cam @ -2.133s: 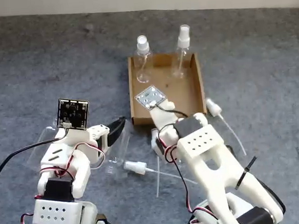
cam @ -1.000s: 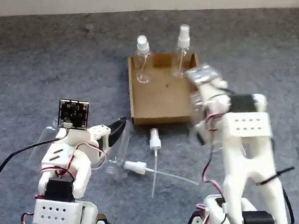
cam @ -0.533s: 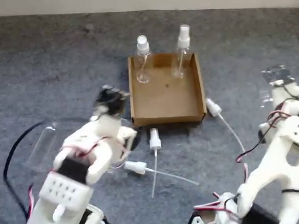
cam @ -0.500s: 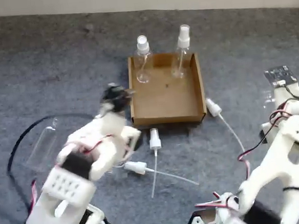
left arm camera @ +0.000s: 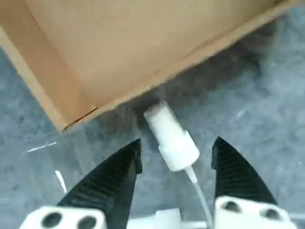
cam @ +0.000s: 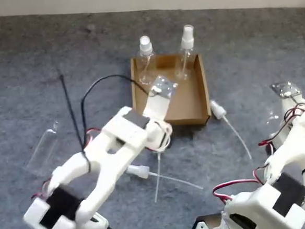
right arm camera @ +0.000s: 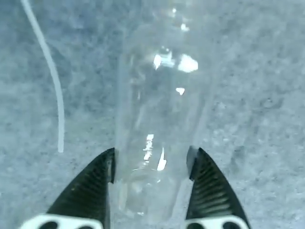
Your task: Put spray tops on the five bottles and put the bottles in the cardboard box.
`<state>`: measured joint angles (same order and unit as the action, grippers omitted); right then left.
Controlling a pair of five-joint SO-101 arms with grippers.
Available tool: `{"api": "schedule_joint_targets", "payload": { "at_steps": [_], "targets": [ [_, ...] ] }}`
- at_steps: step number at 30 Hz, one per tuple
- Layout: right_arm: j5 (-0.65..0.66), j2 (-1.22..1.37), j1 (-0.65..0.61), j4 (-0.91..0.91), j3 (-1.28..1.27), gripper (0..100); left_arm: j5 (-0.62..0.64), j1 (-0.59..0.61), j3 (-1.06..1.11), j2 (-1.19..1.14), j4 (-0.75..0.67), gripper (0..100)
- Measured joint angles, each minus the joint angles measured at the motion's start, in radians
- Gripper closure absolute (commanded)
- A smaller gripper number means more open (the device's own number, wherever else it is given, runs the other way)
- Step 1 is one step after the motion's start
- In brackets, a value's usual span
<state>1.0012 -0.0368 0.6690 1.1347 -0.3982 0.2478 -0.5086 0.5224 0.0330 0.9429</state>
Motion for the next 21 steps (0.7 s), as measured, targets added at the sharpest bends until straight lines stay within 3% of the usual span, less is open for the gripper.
{"api": "schedule_joint_targets", "payload": {
  "at_steps": [8, 14, 21],
  "targets": [
    [0.035, 0.080, 0.014, 0.000, 0.032, 98.5, 0.058, 0.000, -0.035, -0.100, 0.000, 80],
    [0.057, 0.106, 0.015, 0.000, 0.032, 98.5, 0.058, 0.003, -0.035, -0.103, 0.000, 91],
    [0.063, 0.106, 0.052, 0.000, 0.032, 98.5, 0.060, -0.005, -0.037, -0.103, 0.000, 87]
  ]
}}
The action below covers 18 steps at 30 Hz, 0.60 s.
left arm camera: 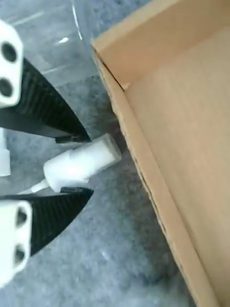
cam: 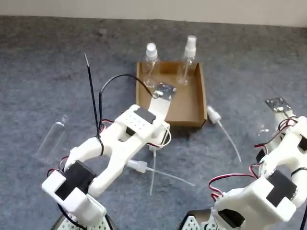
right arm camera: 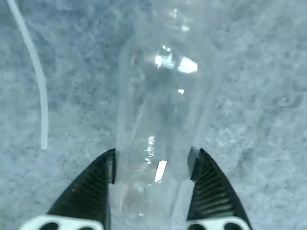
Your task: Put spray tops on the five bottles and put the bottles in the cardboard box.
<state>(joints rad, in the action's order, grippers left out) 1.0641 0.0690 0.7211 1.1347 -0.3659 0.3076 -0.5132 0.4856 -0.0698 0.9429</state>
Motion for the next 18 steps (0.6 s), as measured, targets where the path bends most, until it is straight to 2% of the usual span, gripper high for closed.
{"api": "schedule_joint_targets", "payload": {
  "at_steps": [6, 10, 14, 18],
  "targets": [
    [0.000, 0.000, 0.028, 0.000, 0.000, 98.2, -0.003, 0.002, 0.000, 0.000, 0.026, 87],
    [0.000, 0.000, 0.041, 0.000, 0.000, 92.0, -0.084, 0.000, 0.000, 0.000, 0.080, 87],
    [0.000, 0.000, 0.054, 0.000, 0.000, 88.9, -0.106, 0.003, 0.000, 0.000, 0.103, 87],
    [0.000, 0.000, 0.057, 0.000, 0.000, 88.7, -0.167, 0.002, 0.000, 0.000, 0.115, 94]
  ]
}}
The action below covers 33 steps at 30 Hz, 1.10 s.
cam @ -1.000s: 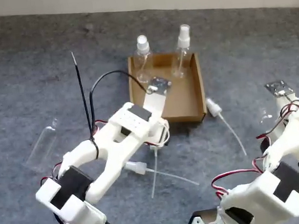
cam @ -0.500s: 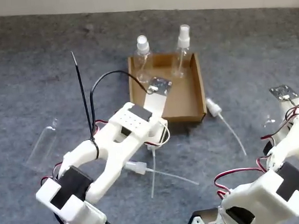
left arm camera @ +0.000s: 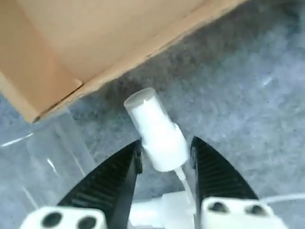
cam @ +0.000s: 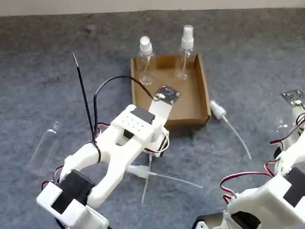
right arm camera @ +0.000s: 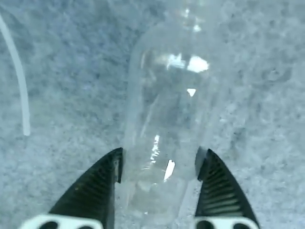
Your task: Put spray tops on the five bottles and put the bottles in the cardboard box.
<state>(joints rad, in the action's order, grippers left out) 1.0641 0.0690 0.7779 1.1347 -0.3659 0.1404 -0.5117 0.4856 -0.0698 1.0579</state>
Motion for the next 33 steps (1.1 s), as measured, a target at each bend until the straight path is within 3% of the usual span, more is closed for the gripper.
{"api": "schedule_joint_targets", "payload": {
  "at_steps": [15, 22, 27, 33],
  "targets": [
    [0.000, 0.000, 0.051, 0.000, 0.000, 88.5, -0.118, -0.003, -0.157, 0.034, 0.222, 95],
    [0.000, 0.000, 0.051, 0.000, 0.000, 88.5, -0.129, 0.000, -0.157, 0.034, 0.247, 91],
    [0.000, 0.000, 0.051, 0.000, 0.000, 88.5, -0.006, -0.002, -0.187, 0.034, 0.213, 83],
    [0.000, 0.000, 0.051, 0.000, 0.000, 88.5, 0.161, -0.040, -0.207, 0.034, -0.002, 83]
  ]
}}
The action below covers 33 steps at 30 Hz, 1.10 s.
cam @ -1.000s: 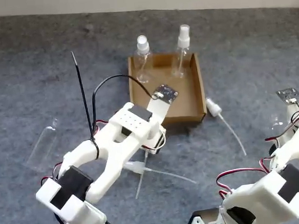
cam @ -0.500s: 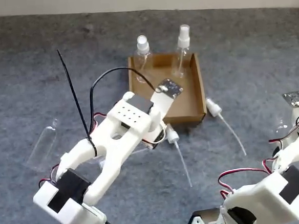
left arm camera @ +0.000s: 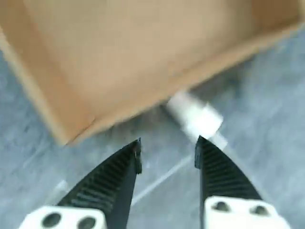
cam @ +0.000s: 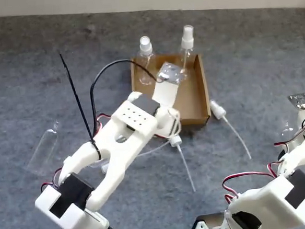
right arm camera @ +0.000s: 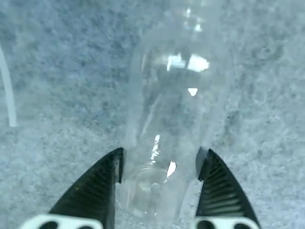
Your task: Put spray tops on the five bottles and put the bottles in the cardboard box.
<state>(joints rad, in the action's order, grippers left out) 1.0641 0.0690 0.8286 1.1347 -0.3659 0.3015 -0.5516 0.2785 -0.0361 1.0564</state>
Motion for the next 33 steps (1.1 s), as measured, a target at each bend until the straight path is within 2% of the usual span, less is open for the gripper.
{"api": "schedule_joint_targets", "payload": {
  "at_steps": [5, 9, 19, 25, 33],
  "targets": [
    [0.000, 0.000, 0.000, 0.000, 0.000, 88.5, 0.071, -0.060, 0.052, -0.017, -0.157, 83],
    [0.000, 0.000, 0.000, 0.000, 0.000, 88.5, 0.080, -0.075, 0.063, -0.092, -0.203, 83],
    [0.000, 0.000, 0.000, -0.002, 0.000, 88.5, 0.080, -0.071, 0.064, -0.160, -0.213, 83],
    [0.000, 0.000, 0.000, -0.002, 0.000, 88.5, 0.080, -0.071, 0.064, -0.160, -0.213, 94],
    [0.008, 0.000, 0.014, -0.002, 0.000, 88.5, 0.032, -0.074, 0.071, -0.158, -0.183, 94]
  ]
}}
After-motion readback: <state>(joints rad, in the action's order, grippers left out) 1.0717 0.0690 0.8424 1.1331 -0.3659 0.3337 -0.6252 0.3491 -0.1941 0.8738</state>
